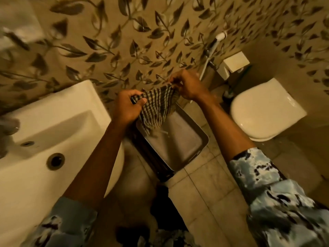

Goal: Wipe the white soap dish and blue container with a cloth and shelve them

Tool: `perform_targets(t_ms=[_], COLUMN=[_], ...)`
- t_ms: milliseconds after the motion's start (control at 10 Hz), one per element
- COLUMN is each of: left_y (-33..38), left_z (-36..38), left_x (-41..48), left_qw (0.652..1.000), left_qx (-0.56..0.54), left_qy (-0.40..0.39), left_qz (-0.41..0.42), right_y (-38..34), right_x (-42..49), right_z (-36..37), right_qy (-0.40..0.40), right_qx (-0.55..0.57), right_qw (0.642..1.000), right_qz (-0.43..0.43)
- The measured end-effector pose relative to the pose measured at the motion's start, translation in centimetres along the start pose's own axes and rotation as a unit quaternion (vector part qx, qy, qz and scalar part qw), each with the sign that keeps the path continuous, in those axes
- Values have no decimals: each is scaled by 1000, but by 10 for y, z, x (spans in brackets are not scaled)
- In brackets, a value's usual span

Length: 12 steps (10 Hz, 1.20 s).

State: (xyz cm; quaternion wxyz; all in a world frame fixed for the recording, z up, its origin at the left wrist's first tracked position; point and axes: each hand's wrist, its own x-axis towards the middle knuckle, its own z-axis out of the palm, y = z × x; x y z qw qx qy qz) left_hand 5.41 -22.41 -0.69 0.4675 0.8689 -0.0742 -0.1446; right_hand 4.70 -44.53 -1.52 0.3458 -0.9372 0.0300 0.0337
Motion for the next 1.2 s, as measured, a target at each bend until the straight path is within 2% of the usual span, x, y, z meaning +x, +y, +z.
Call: perform_targets(t_ms=[200,300,400,500,600,700,800,1000,1200], left_y=[-31,-35,-43,-70,-107,-147,-158,-137,-101], left_z=[48,57,74,111,162,209,224,196,133], left_x=[40,51,45,23,-9,-45,-75,-87,-87], left_qw=[996,995,994,995,993,940,879,910,966], left_qx=[67,65,42,72,84,114,234,214,147], left_qy=[56,65,45,11,-87,-290,-397,-344,-212], left_qz=[2,43,92,69,-8,-139,-119,-86,1], right_y=[46,60,86,120,166,211,230,202,148], right_x=[36,45,39,6,-44,-96,-130,-138,-120], right_z=[32,36,46,68,105,146,167,157,153], right_qy=[25,46,62,12,-50,-232,-332,-277,-137], right_qx=[22,25,43,15,18,-102,-207,-216,-132], right_qw=[999,999,997,1000,989,957,906,924,966], right_qz=[23,4,-13,3,139,141,161,151,174])
